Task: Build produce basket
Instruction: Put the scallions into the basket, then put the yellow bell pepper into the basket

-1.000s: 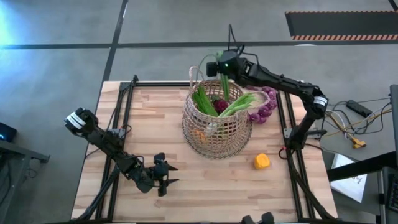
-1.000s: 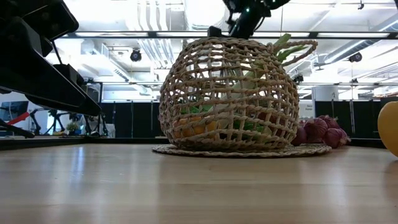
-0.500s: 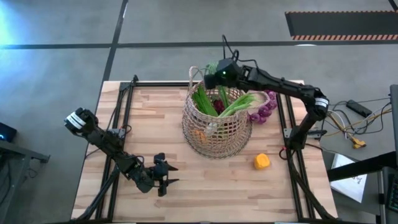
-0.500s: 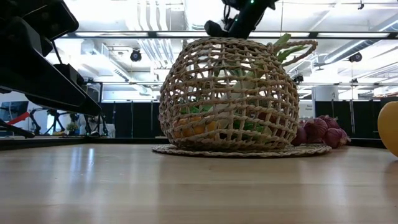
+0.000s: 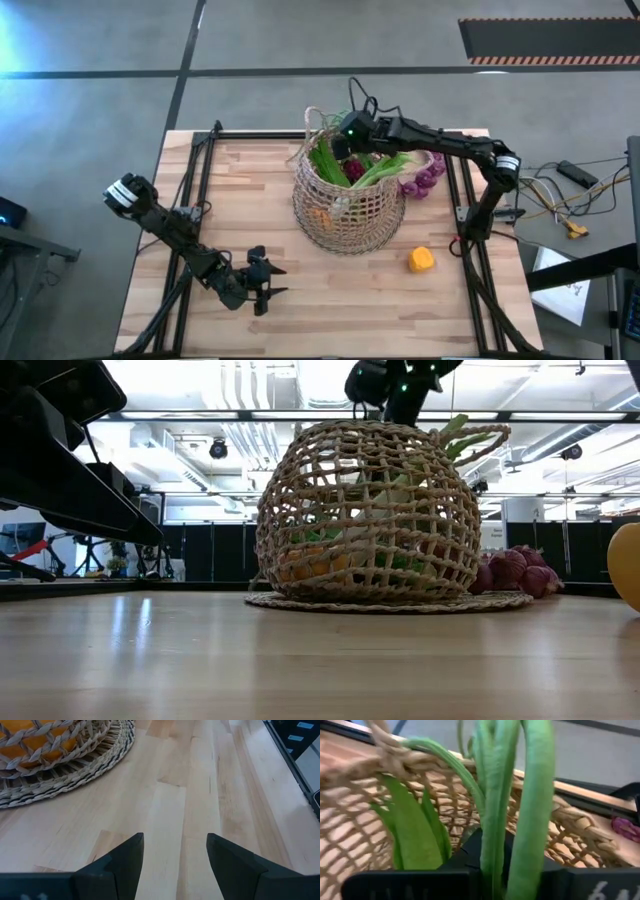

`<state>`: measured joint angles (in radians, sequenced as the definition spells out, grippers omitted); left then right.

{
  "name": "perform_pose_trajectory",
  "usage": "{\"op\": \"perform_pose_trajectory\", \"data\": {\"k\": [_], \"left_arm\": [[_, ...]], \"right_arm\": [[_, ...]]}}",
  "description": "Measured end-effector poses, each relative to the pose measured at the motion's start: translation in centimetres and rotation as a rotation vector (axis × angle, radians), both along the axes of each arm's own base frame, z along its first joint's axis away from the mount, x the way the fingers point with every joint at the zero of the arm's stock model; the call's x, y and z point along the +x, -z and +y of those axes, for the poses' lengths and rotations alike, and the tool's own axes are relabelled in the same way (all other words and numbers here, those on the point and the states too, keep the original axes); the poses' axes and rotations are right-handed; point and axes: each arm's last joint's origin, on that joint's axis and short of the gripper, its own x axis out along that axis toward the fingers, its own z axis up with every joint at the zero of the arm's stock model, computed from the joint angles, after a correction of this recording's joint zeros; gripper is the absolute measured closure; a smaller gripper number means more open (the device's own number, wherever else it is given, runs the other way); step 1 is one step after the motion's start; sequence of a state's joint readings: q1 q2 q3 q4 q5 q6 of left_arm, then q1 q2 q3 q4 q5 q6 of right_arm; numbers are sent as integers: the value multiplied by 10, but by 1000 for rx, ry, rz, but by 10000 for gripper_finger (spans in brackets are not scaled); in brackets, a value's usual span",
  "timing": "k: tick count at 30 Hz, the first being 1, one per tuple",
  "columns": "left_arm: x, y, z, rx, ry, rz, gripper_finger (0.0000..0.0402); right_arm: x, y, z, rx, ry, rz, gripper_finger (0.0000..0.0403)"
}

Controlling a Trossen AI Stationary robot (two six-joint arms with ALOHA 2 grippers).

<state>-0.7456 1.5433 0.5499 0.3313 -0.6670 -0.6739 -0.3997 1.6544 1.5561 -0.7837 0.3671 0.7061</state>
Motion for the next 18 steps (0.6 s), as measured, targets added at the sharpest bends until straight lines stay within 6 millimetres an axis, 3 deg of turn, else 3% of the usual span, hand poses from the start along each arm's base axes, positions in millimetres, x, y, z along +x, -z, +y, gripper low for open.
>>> {"op": "perform_pose_trajectory", "data": {"k": [5,9,14,18], "left_arm": [[0,0,0,0,0,0,201],[0,0,0,0,0,0,201],[0,0,0,-1,0,0,201],[0,0,0,-1,0,-1,201]], "right_arm": [[4,15,-1,12,-15,49,326],[4,14,0,-8,-69,83,283],[-6,-6,10,-43,-158,110,237],[-15,-28,33,-74,-248,121,220]]}}
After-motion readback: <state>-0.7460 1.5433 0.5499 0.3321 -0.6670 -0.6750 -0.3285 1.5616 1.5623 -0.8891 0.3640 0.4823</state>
